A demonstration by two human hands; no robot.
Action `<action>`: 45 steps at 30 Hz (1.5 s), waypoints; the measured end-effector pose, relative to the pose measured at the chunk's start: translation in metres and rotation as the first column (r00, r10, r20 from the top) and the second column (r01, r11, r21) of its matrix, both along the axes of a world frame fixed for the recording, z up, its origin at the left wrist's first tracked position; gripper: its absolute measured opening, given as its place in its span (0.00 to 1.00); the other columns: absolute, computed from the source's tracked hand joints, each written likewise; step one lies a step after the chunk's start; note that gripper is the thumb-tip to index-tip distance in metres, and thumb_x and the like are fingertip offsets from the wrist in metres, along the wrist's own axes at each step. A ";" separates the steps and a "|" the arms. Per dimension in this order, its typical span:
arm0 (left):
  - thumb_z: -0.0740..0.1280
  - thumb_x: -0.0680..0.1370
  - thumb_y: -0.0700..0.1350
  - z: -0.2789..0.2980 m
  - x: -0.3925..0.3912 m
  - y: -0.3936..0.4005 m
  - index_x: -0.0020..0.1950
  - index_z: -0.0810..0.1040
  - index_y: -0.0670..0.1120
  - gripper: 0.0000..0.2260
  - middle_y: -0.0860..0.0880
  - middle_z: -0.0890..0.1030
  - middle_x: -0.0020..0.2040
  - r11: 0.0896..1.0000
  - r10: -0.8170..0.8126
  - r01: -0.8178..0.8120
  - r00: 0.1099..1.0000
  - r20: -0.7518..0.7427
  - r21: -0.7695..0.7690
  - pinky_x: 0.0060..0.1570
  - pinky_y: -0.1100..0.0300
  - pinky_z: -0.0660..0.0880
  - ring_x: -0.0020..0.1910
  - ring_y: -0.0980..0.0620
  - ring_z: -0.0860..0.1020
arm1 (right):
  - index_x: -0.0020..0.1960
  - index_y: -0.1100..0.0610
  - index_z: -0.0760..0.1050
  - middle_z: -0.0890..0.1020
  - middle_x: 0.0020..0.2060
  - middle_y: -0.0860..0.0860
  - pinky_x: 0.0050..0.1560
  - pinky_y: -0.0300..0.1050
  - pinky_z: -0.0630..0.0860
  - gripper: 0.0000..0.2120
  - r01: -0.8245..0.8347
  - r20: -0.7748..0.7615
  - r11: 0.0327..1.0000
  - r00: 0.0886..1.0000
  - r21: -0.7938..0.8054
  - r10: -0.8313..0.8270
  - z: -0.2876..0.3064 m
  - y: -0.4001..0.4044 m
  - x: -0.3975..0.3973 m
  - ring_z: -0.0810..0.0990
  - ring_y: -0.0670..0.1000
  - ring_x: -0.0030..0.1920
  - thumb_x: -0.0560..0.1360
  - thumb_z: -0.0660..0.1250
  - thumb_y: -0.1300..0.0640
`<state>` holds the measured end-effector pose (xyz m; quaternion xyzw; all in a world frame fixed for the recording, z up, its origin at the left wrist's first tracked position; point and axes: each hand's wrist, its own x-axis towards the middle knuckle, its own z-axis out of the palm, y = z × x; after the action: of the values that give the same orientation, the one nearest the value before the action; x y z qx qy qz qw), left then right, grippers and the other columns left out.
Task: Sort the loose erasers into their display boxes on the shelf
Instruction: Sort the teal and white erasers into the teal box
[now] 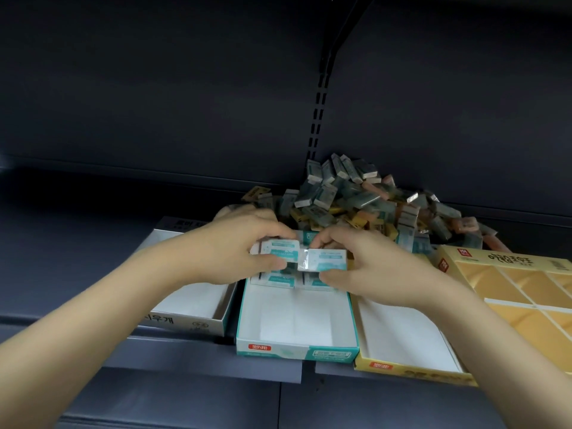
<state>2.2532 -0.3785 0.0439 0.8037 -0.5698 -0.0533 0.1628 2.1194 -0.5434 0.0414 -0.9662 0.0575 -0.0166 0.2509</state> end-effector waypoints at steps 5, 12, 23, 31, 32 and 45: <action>0.68 0.74 0.54 0.003 -0.010 -0.002 0.59 0.75 0.63 0.14 0.64 0.74 0.47 0.998 0.030 -0.033 0.998 0.064 0.056 0.56 0.64 0.56 0.52 0.59 0.67 | 0.51 0.46 0.71 0.77 0.39 0.42 0.36 0.35 0.63 0.10 -0.005 -0.038 0.990 0.999 -0.140 -0.001 -0.001 0.002 -0.006 0.70 0.40 0.38 0.71 0.68 0.53; 0.67 0.71 0.59 -0.005 -0.018 -0.004 0.58 0.75 0.60 0.16 0.62 0.77 0.49 0.989 -0.006 -0.030 0.971 0.239 0.148 0.50 0.60 0.55 0.52 0.59 0.66 | 0.52 0.43 0.74 0.72 0.48 0.42 0.51 0.43 0.62 0.11 0.018 0.000 0.919 1.000 -0.395 -0.020 0.005 0.000 -0.011 0.67 0.47 0.53 0.71 0.68 0.45; 0.68 0.73 0.54 -0.018 -0.019 -0.010 0.54 0.69 0.59 0.12 0.59 0.71 0.40 0.982 0.004 -0.041 0.980 0.198 0.184 0.52 0.62 0.58 0.47 0.58 0.67 | 0.58 0.43 0.75 0.76 0.55 0.43 0.60 0.49 0.67 0.15 0.080 0.016 0.921 0.997 -0.382 -0.080 0.014 0.000 -0.018 0.69 0.49 0.58 0.72 0.67 0.45; 0.68 0.73 0.52 -0.018 -0.018 -0.008 0.50 0.69 0.58 0.10 0.59 0.74 0.42 0.981 -0.007 -0.033 0.978 0.206 0.190 0.52 0.62 0.58 0.47 0.58 0.70 | 0.60 0.43 0.73 0.76 0.56 0.43 0.57 0.48 0.63 0.15 0.029 -0.004 0.907 0.999 -0.420 -0.034 0.008 0.015 -0.013 0.67 0.49 0.57 0.74 0.65 0.44; 0.68 0.73 0.51 -0.018 -0.018 -0.008 0.51 0.71 0.58 0.09 0.59 0.75 0.43 0.980 -0.008 -0.033 0.978 0.208 0.194 0.52 0.62 0.57 0.48 0.58 0.70 | 0.60 0.43 0.73 0.76 0.56 0.43 0.57 0.48 0.63 0.15 0.028 -0.007 0.905 0.999 -0.424 -0.034 0.008 0.016 -0.012 0.67 0.49 0.57 0.74 0.65 0.44; 0.62 0.76 0.53 -0.019 -0.024 -0.002 0.61 0.73 0.58 0.13 0.59 0.75 0.56 0.980 -0.036 -0.049 0.912 0.409 0.195 0.53 0.57 0.55 0.58 0.56 0.66 | 0.61 0.44 0.74 0.78 0.57 0.43 0.60 0.50 0.64 0.17 0.031 -0.024 0.880 0.999 -0.475 -0.048 0.010 0.019 -0.010 0.69 0.50 0.58 0.73 0.66 0.43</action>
<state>2.2296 -0.3801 0.0249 0.8111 -0.5803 0.0598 -0.0423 2.1097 -0.5249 0.0516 -0.9970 0.0755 -0.0185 0.0056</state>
